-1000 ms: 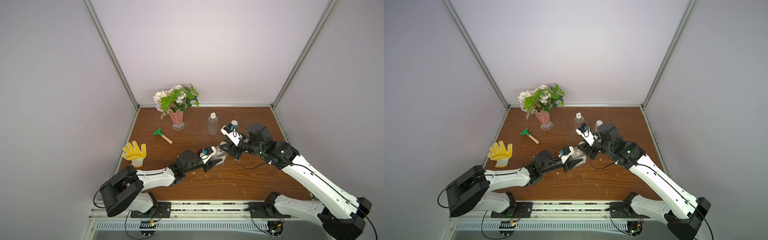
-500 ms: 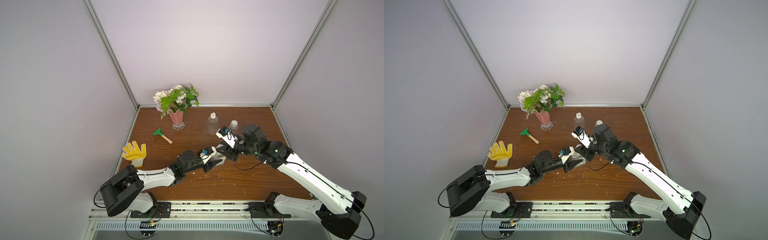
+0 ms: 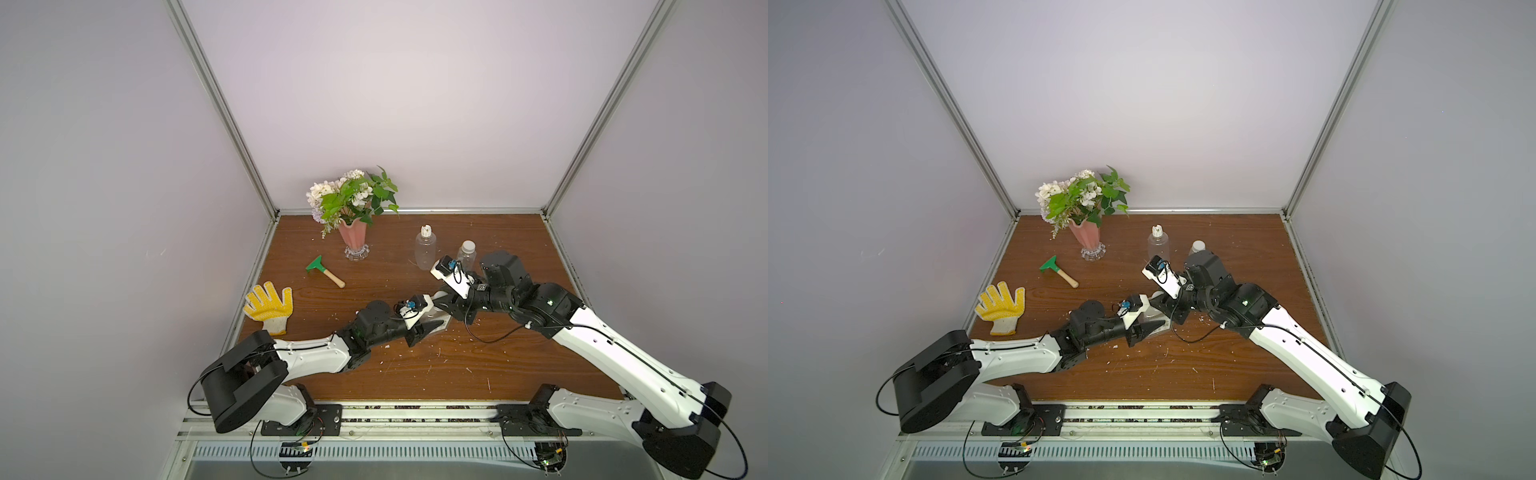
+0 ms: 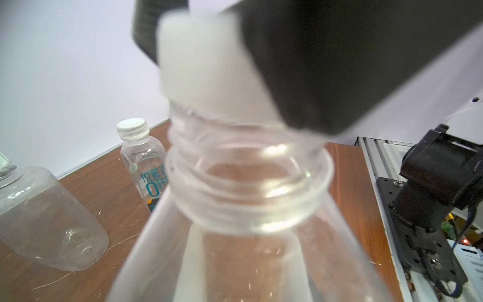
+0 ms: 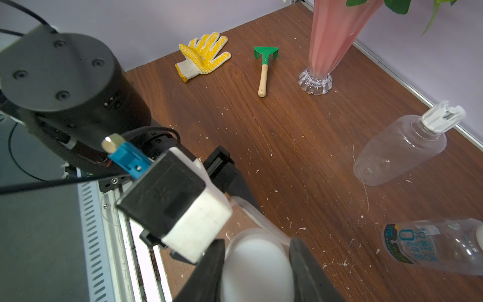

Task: Screw on the bottle caps
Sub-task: Screw the bottle cap onto the plastic bottle.

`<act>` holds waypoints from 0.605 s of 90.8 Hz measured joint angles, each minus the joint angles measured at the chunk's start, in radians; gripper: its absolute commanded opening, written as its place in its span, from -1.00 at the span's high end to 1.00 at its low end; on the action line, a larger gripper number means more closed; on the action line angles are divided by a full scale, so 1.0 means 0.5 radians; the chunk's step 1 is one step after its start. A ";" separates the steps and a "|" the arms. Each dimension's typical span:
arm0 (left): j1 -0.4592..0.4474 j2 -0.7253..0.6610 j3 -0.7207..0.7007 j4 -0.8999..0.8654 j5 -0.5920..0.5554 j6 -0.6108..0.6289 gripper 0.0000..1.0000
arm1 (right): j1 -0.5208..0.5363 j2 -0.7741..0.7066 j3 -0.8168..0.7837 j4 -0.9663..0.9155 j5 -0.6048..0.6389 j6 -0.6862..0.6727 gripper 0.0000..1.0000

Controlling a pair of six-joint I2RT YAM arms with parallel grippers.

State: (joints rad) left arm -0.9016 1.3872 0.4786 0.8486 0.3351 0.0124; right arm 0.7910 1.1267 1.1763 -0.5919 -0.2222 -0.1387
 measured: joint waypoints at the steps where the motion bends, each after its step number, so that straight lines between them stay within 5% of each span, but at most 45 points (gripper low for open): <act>1: 0.000 0.000 0.000 -0.001 0.002 0.000 0.09 | 0.000 0.000 -0.002 -0.001 -0.002 -0.002 0.21; 55: 0.002 -0.229 -0.110 -0.127 0.215 0.126 0.07 | 0.005 -0.017 -0.009 -0.036 -0.371 -0.156 0.21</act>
State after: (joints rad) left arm -0.9009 1.2728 0.4236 0.7849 0.4427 0.0753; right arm 0.7933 1.1183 1.1717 -0.6098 -0.4076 -0.2169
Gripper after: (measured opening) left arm 0.466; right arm 0.424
